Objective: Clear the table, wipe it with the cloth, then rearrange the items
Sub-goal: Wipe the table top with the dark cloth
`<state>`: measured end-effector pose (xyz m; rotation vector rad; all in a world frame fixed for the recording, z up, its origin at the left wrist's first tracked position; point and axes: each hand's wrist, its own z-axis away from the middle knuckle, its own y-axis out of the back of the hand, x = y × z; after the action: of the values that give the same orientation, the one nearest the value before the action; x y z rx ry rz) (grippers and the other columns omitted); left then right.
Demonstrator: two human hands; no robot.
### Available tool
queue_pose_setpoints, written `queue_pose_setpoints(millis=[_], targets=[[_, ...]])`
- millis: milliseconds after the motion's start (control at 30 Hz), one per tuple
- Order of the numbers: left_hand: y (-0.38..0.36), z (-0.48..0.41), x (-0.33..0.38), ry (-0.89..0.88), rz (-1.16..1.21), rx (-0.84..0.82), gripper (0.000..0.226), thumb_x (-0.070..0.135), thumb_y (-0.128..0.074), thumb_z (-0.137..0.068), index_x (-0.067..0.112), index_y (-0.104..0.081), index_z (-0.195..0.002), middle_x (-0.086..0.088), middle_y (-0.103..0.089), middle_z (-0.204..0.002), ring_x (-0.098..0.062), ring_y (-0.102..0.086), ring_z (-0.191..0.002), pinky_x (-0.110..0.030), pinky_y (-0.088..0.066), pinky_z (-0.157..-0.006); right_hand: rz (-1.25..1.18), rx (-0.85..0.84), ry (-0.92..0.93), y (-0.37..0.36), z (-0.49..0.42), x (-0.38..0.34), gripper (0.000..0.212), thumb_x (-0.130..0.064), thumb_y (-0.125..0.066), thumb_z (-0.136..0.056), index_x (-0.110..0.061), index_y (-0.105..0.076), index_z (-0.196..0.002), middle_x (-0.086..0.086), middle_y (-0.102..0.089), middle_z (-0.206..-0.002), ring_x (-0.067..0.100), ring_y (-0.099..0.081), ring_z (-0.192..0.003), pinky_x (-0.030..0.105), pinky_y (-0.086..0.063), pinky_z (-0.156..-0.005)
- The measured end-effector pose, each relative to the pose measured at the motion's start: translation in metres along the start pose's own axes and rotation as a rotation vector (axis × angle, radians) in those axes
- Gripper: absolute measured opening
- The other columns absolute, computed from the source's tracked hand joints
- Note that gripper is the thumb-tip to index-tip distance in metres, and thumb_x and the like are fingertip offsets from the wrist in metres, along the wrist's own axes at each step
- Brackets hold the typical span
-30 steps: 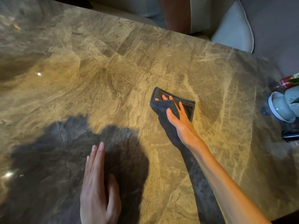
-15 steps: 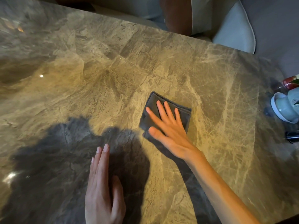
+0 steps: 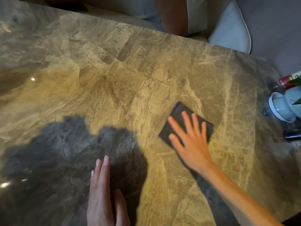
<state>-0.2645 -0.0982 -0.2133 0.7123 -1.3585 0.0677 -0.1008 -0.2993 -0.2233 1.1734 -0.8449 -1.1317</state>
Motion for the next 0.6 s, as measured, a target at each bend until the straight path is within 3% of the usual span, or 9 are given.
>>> queue_pose_setpoints(millis=[100, 200, 333, 467, 533, 600], targets=[[0.002, -0.005, -0.006, -0.067, -0.016, -0.051, 0.073, 0.016, -0.036, -0.072, 0.013, -0.037, -0.145, 0.012, -0.034, -0.153, -0.007, -0.023, -0.147, -0.021, -0.014, -0.121, -0.063, 0.011, -0.258, 0.011, -0.051, 0.034, 0.056, -0.069, -0.013, -0.093, -0.060, 0.001, -0.146, 0.000, 0.007, -0.166, 0.035, 0.013, -0.151, 0.062, 0.003, -0.119], [0.003, -0.006, -0.010, -0.077, -0.033, -0.057, 0.071, 0.016, -0.036, -0.073, 0.007, -0.040, -0.143, 0.016, -0.032, -0.152, -0.008, -0.024, -0.147, -0.020, -0.015, -0.121, -0.109, 0.012, -0.346, 0.020, -0.102, 0.025, 0.052, -0.068, -0.011, -0.093, -0.063, 0.000, -0.144, -0.001, 0.006, -0.166, 0.037, 0.009, -0.151, 0.063, 0.005, -0.118], [0.003, -0.003, -0.009, -0.045, -0.060, -0.075, 0.070, 0.015, -0.036, -0.074, 0.004, -0.040, -0.142, -0.001, -0.040, -0.151, -0.011, -0.026, -0.147, -0.026, -0.017, -0.122, -0.144, 0.037, -0.214, 0.019, -0.121, -0.031, 0.051, -0.065, -0.013, -0.095, -0.062, -0.002, -0.145, -0.002, 0.005, -0.166, 0.037, 0.009, -0.151, 0.063, 0.006, -0.117], [0.003, -0.004, -0.004, -0.027, -0.071, -0.070, 0.072, 0.016, -0.037, -0.072, 0.004, -0.041, -0.142, 0.007, -0.037, -0.151, -0.009, -0.025, -0.147, -0.024, -0.016, -0.121, -0.053, 0.073, 0.108, 0.006, -0.045, -0.068, 0.051, -0.060, -0.018, -0.099, -0.057, -0.003, -0.148, -0.003, 0.005, -0.166, 0.034, 0.013, -0.151, 0.061, 0.002, -0.119], [0.002, -0.005, -0.004, -0.037, -0.081, -0.087, 0.073, 0.016, -0.036, -0.071, 0.003, -0.040, -0.142, 0.015, -0.032, -0.152, -0.008, -0.023, -0.147, -0.023, -0.016, -0.121, -0.001, 0.015, 0.228, -0.003, 0.010, -0.050, 0.051, -0.060, -0.021, -0.099, -0.057, -0.007, -0.148, -0.003, 0.005, -0.166, 0.032, 0.013, -0.152, 0.060, 0.000, -0.120], [0.002, -0.008, -0.006, -0.047, -0.079, -0.112, 0.073, 0.017, -0.035, -0.071, 0.002, -0.039, -0.142, 0.019, -0.030, -0.154, -0.006, -0.021, -0.148, -0.022, -0.014, -0.121, 0.048, -0.035, 0.184, -0.004, 0.040, -0.003, 0.051, -0.064, -0.017, -0.098, -0.058, -0.009, -0.148, -0.003, 0.003, -0.166, 0.032, 0.008, -0.152, 0.062, -0.006, -0.119]])
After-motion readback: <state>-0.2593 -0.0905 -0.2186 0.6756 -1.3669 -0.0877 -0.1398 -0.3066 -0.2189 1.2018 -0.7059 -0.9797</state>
